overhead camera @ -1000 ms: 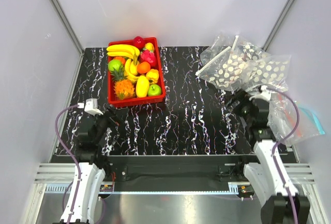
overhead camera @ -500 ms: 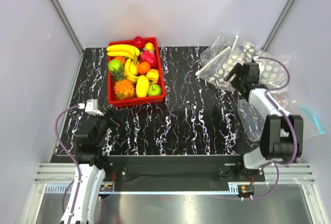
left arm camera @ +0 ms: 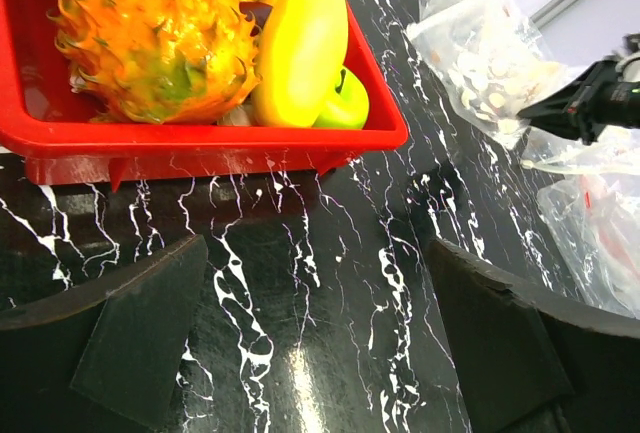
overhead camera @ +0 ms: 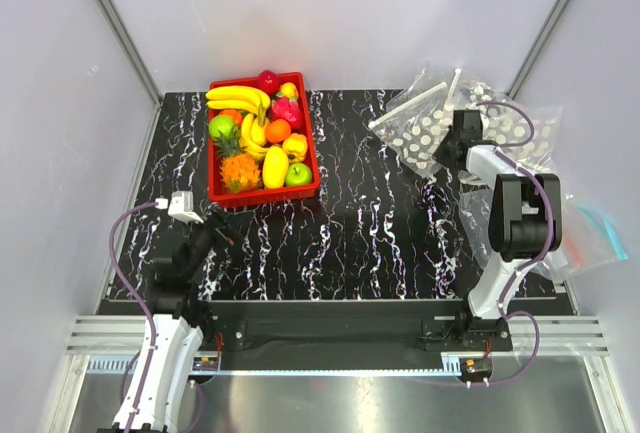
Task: Place the food in the zip-top bag and seal the zipper
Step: Move the zipper food storage bag to the center of the board.
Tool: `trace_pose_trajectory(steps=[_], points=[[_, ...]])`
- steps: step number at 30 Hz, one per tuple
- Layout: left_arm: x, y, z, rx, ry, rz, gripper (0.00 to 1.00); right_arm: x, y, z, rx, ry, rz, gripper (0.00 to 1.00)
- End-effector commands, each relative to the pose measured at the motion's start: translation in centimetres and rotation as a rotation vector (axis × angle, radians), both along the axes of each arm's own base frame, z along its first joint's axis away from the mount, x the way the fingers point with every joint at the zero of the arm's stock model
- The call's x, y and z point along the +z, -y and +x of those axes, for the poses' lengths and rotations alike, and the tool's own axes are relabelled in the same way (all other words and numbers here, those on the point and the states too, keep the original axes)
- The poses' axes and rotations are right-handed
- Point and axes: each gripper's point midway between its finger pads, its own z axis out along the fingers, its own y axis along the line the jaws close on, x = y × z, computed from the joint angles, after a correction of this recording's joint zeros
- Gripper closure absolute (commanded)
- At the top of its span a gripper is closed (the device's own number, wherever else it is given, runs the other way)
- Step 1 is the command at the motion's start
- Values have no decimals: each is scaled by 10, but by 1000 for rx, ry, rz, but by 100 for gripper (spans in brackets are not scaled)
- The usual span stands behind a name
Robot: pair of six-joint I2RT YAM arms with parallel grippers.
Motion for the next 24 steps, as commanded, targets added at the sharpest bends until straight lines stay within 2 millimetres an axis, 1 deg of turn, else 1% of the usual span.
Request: trace_pose_trajectory(steps=[1,2,3,4,5,6,8,9,10,11,12,13,14,15,16,18,19,20,21,22,23,24], points=[[14,4,3,-17,55,-13,1,18,-50,-3,183,12,-17,96],[15,4,3,-17,59,-11,1,20,-62,-8,219,7,-25,100],[15,5,3,-20,58,-13,1,17,-72,-18,253,-9,-33,100],[15,4,3,-19,56,-13,1,29,-82,-24,298,14,-43,100],[15,5,3,-22,57,-11,1,33,-110,-37,389,19,-24,100],[15,5,3,-22,55,-13,1,39,-118,-52,429,30,-20,100],[15,6,2,-24,54,-8,1,44,-146,-80,561,32,26,100],[16,6,3,-24,56,-10,1,45,-147,-102,590,31,40,100],[15,6,2,-24,55,-10,1,48,-148,-115,606,31,61,100],[16,6,2,-24,60,-8,1,48,-145,-126,602,26,63,100],[16,6,2,-25,57,-11,1,49,-135,-147,582,17,48,100],[16,7,2,-25,59,-9,1,48,-119,-152,508,8,-2,100],[16,7,2,-27,60,-11,1,44,-107,-165,464,-23,-30,100],[16,7,2,-28,59,-12,1,50,-94,-173,416,-4,-59,100],[16,8,2,-30,61,-12,1,51,-81,-175,355,-2,-100,100],[15,10,3,-35,55,-15,1,53,-68,-183,307,-13,-132,100],[16,10,3,-35,60,-15,1,54,-61,-182,264,-18,-158,85],[16,12,3,-41,58,-15,1,58,-55,-182,237,-30,-172,63],[16,13,3,-45,56,-13,1,55,-54,-181,222,-54,-180,33],[15,12,3,-41,54,-9,1,56,-52,-180,214,-62,-188,17],[16,14,3,-45,55,-6,1,57,-51,-179,207,-78,-192,17],[15,13,3,-40,53,-4,1,62,-53,-176,213,-77,-189,18]])
